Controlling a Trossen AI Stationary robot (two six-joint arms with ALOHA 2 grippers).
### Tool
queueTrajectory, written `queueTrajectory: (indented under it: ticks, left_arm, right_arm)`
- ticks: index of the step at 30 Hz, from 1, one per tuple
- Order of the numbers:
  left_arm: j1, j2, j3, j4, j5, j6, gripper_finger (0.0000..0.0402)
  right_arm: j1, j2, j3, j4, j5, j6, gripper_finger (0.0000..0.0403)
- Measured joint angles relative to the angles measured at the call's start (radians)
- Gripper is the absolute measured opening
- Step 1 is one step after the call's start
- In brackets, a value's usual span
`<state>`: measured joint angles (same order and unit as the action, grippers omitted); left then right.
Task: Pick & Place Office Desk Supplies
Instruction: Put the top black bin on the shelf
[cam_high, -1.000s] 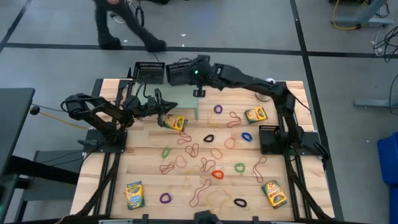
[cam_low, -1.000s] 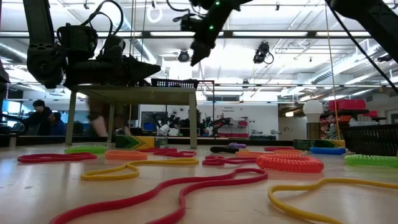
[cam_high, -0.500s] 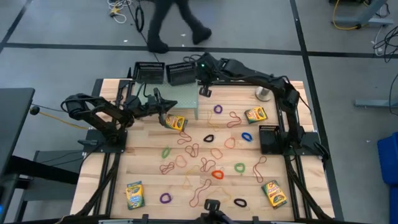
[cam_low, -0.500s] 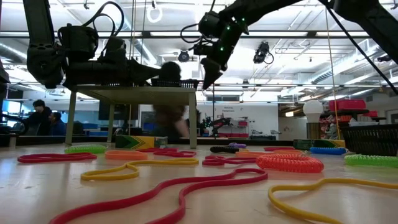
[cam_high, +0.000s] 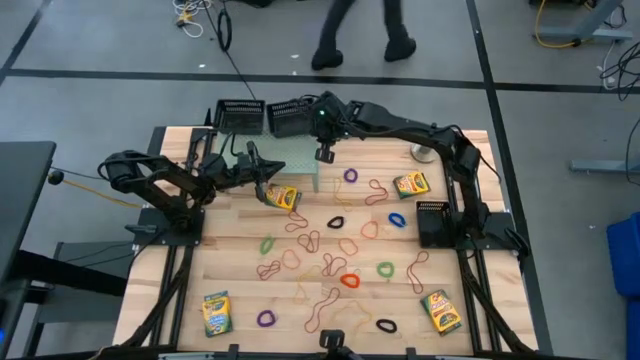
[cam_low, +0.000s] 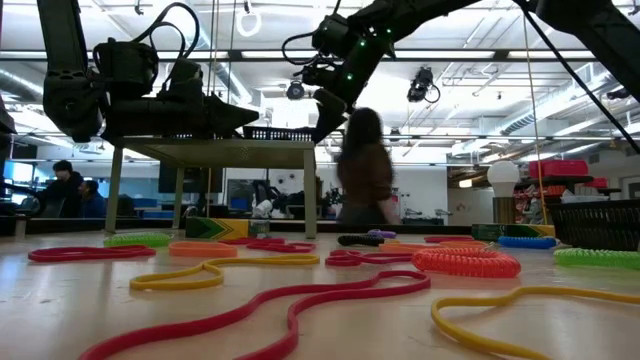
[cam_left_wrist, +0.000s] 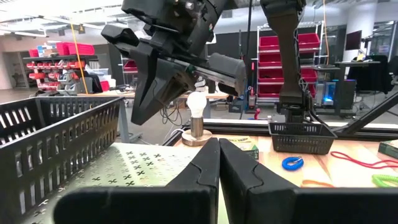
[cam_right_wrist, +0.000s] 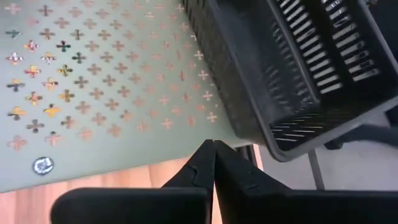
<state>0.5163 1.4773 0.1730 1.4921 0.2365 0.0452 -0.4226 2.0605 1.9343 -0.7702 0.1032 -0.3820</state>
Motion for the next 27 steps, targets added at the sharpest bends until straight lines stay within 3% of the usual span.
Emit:
queueTrajectory:
  ticks: [8,17,27]
  left_arm:
    - [0.0,0.0,0.0,-0.005,0.0,0.0,0.0008]
    - [0.0,0.0,0.0,-0.007,-0.001,0.0,0.0008]
    - [0.0,0.0,0.0,-0.008,-0.001,0.0,0.0008]
  right_arm:
    - [-0.015,-0.016,0.002,-0.033,0.193,0.026,0.0004]
    - [-0.026,-0.011,0.002,0.046,0.072,0.03,0.0008]
    - [-0.005,-0.011,0.002,0.033,0.048,0.026,0.0008]
